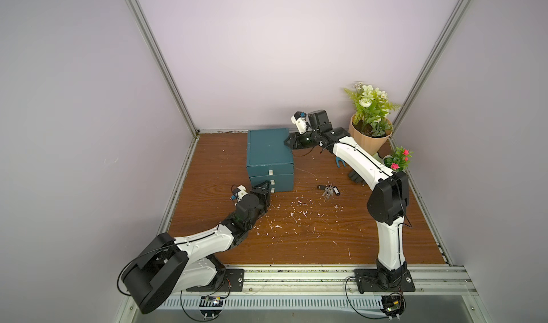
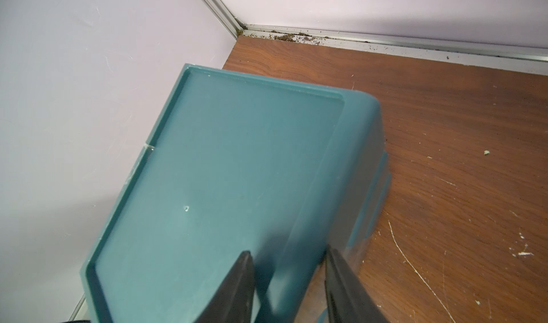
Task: Take the keys out of the drawer
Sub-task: Close the drawer in the storage box, then open the drawer in the storage box.
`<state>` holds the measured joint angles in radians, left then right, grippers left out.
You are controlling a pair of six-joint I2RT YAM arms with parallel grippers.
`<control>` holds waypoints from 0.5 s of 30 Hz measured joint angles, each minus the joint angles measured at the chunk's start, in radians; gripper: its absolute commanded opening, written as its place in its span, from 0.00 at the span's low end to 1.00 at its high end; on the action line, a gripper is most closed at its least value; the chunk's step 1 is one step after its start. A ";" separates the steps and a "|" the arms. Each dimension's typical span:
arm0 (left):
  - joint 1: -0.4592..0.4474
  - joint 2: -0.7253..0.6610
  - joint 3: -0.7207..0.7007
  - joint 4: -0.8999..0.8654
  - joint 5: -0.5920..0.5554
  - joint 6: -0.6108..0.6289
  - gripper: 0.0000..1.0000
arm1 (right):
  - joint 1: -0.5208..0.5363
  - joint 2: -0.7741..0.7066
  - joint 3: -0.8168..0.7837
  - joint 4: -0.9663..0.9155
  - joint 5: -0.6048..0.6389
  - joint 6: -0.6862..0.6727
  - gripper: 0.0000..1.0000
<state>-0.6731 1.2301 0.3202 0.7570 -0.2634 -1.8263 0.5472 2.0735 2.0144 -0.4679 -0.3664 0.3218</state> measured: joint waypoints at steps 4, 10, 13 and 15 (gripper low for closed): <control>0.000 0.052 0.000 0.063 0.016 -0.021 0.41 | 0.000 0.000 0.000 0.000 0.000 0.000 0.43; 0.000 0.081 0.000 0.114 0.018 -0.040 0.34 | 0.000 0.000 0.000 -0.001 0.001 0.000 0.43; 0.000 0.093 0.000 0.134 0.018 -0.047 0.29 | 0.000 0.000 0.000 -0.001 0.001 0.000 0.43; 0.000 0.103 0.000 0.143 0.017 -0.055 0.29 | 0.000 0.000 0.000 -0.001 0.001 0.000 0.43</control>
<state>-0.6731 1.3334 0.3202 0.9005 -0.2466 -1.8809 0.5472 2.0735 2.0144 -0.4686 -0.3656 0.3214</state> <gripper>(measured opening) 0.287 0.428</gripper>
